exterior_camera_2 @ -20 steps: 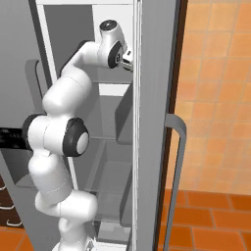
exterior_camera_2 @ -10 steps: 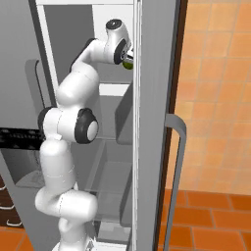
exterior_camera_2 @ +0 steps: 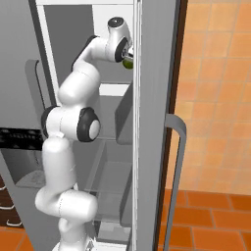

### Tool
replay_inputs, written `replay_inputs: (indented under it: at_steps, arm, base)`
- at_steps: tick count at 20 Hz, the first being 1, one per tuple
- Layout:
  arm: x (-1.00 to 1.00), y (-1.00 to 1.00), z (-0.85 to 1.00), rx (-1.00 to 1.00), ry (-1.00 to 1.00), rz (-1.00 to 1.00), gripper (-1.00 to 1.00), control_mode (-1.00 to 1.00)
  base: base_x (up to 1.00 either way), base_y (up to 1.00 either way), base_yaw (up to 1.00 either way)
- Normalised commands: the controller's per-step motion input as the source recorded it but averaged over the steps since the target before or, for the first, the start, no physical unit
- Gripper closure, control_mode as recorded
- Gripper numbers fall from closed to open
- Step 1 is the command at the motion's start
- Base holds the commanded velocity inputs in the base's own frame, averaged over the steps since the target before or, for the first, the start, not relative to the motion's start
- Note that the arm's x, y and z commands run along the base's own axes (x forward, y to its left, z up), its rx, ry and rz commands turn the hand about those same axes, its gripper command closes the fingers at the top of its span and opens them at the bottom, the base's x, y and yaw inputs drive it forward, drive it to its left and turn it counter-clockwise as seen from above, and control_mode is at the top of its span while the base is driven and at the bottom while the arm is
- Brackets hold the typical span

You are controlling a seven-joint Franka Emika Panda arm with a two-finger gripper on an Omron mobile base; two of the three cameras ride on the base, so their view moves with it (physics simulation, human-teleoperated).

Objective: Place one lime and one chicken drumstick in each tupperware on the nearby counter, to pack two identical lunches.

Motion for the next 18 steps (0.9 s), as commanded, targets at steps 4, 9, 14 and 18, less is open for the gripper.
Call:
replay_inputs:
  at_steps: [4,9,14,18]
  arm:
    - [-0.76,0.00,-0.49,-0.01,-0.45,0.00,1.00,-1.00]
    - [-1.00,0.08,0.25,-0.01,0.08,0.00,1.00,-1.00]
    - [-1.00,0.31,0.77,-0.10,0.22,0.00,1.00,-1.00]
    - [-1.00,0.23,0.12,-0.12,0.20,0.03,1.00,-1.00]
  base:
    - [0.00,0.00,0.00]
    - [0.00,0.00,0.00]
    - [0.00,0.00,0.00]
    - [0.00,0.00,0.00]
